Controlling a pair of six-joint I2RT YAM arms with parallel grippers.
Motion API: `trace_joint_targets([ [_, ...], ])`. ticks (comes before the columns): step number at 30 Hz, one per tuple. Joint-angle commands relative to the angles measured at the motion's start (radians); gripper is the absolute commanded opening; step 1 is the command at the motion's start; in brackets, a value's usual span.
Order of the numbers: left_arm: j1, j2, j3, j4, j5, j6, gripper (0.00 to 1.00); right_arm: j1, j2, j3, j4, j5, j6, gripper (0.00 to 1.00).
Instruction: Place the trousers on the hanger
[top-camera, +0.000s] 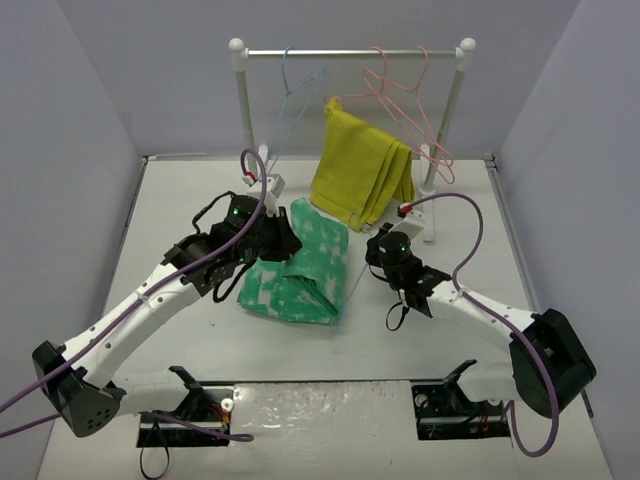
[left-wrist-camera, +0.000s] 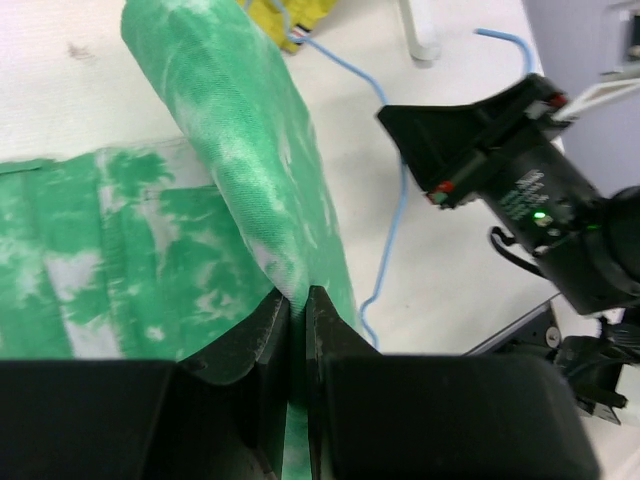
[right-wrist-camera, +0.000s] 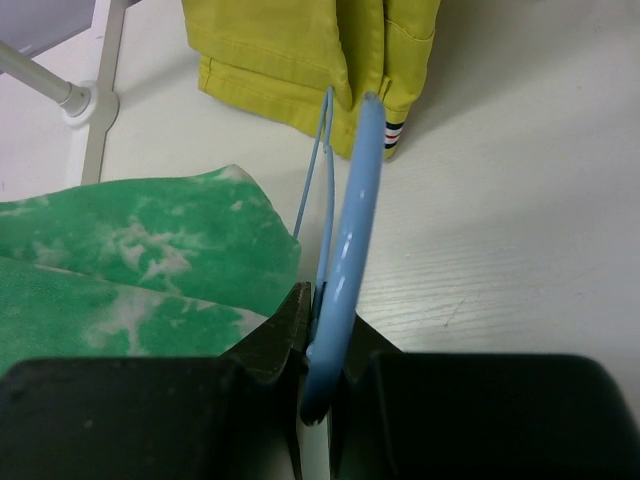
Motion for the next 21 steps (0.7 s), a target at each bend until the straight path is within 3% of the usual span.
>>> trace_joint_targets([
  [1,0.071,-0.076,-0.016,0.189,-0.012,0.046,0.0,-0.038,-0.052,-0.018,-0.129,0.119,-0.111,0.0],
  [11,0.184,-0.071,-0.311,0.364,-0.035,0.081,0.0,-0.041,-0.11,0.016,-0.188,0.081,-0.148,0.0],
  [15,0.207,0.017,-0.398,0.459,-0.097,0.097,0.0,-0.042,-0.111,0.025,-0.194,0.065,-0.153,0.0],
  [21,0.242,0.201,-0.413,0.554,-0.154,0.119,0.0,-0.04,-0.126,0.058,-0.215,0.045,-0.184,0.0],
])
